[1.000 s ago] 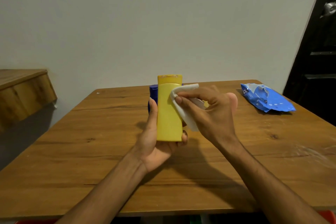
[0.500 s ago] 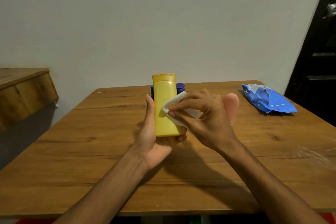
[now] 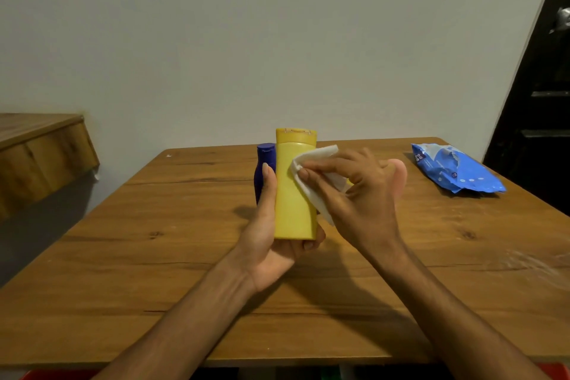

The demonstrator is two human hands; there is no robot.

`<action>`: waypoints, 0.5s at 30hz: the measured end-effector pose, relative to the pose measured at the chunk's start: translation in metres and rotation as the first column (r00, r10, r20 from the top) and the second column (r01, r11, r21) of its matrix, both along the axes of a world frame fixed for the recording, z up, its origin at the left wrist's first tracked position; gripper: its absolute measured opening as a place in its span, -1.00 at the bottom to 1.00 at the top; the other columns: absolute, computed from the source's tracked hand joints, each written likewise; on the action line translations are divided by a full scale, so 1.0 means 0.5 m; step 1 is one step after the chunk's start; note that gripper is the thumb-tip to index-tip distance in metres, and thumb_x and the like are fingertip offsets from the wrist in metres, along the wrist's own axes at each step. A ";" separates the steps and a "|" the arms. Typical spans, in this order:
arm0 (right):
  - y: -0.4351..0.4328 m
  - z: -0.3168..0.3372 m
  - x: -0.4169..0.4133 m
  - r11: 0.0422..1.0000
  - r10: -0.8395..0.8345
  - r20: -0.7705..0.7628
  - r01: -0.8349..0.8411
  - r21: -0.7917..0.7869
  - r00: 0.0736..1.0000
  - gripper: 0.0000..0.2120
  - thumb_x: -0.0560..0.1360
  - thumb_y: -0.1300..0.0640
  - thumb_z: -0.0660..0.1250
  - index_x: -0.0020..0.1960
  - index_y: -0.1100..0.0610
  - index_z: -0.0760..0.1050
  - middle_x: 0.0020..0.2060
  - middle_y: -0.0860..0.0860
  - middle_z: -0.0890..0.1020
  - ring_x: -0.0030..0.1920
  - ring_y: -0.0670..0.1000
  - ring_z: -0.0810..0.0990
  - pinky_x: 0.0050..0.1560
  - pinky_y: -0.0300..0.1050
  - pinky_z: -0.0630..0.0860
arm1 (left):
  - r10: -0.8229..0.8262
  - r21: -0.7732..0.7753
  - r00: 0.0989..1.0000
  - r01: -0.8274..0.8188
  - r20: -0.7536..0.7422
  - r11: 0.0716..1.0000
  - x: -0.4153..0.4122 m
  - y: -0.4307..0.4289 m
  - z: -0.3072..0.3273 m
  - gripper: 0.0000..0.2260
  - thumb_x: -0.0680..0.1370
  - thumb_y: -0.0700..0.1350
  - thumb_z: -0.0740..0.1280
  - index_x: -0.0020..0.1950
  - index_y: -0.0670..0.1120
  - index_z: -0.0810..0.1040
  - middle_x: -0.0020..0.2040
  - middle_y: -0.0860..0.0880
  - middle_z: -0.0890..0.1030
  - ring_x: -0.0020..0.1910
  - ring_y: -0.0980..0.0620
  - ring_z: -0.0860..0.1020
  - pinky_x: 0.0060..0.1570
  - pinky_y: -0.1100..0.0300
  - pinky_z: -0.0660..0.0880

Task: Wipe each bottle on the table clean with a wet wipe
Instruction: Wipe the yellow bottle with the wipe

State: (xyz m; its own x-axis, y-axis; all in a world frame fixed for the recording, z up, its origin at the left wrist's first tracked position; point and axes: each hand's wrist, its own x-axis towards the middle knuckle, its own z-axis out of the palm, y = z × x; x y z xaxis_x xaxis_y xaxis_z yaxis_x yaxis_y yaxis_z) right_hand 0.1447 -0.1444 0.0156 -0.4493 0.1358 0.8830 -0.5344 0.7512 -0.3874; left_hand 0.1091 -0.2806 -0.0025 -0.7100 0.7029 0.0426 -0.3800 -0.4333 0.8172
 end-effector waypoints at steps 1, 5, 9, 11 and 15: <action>-0.001 -0.001 0.000 1.000 0.001 -0.002 -0.001 0.007 1.000 -0.79 0.44 -0.02 0.42 0.05 -0.01 0.63 -0.06 -0.11 0.64 -0.02 0.00 0.53 -0.11 0.16 0.48 | 0.000 -0.003 1.000 0.000 -0.006 1.000 0.002 0.000 0.000 -0.41 0.46 0.37 0.20 0.21 -0.03 0.62 0.02 -0.16 0.63 -0.13 -0.06 0.55 -0.18 0.07 0.46; 0.003 0.003 -0.001 0.999 -0.045 -0.037 0.045 -0.010 0.998 -0.81 0.44 0.04 0.45 0.03 0.04 0.64 -0.06 -0.10 0.64 0.00 -0.03 0.53 -0.08 0.05 0.49 | -0.019 -0.016 0.999 0.019 -0.039 1.000 0.004 0.001 -0.005 -0.41 0.46 0.36 0.20 0.24 -0.04 0.59 -0.03 -0.14 0.61 -0.16 -0.04 0.54 -0.20 0.08 0.48; 0.001 -0.005 -0.007 0.999 -0.034 -0.043 0.034 -0.015 0.998 -0.83 0.47 -0.02 0.41 0.06 -0.07 0.60 -0.04 -0.20 0.59 0.03 -0.07 0.53 -0.06 0.19 0.47 | -0.024 -0.035 0.998 0.022 -0.051 0.999 0.001 0.006 -0.015 -0.40 0.46 0.36 0.21 0.29 -0.03 0.56 0.01 -0.13 0.61 -0.13 -0.04 0.55 -0.19 0.09 0.50; -0.002 -0.009 -0.007 1.000 -0.022 -0.036 0.022 0.001 0.999 -0.82 0.47 -0.07 0.38 0.07 -0.10 0.59 -0.03 -0.24 0.57 0.03 -0.09 0.52 -0.07 0.23 0.45 | -0.021 -0.033 0.998 0.019 -0.053 0.999 0.000 0.005 -0.016 -0.42 0.46 0.36 0.21 0.27 -0.02 0.57 0.02 -0.13 0.61 -0.12 -0.04 0.55 -0.19 0.08 0.50; -0.002 -0.003 -0.002 0.992 -0.125 -0.092 0.122 -0.031 0.988 -0.85 0.45 0.01 0.44 0.00 0.01 0.65 -0.09 -0.21 0.58 -0.02 -0.12 0.51 -0.06 0.13 0.44 | -0.029 -0.042 0.998 0.027 -0.054 0.999 -0.001 0.005 -0.016 -0.41 0.46 0.36 0.21 0.26 -0.04 0.58 -0.02 -0.12 0.60 -0.15 -0.02 0.55 -0.22 0.09 0.52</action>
State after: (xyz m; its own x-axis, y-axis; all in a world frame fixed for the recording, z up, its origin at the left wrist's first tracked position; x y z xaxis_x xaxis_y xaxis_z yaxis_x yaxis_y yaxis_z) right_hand 0.1437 -0.1455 0.0140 -0.3434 0.2074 0.9160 -0.4730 0.8044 -0.3595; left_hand 0.1085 -0.2781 -0.0107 -0.6875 0.7244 0.0512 -0.3458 -0.3886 0.8541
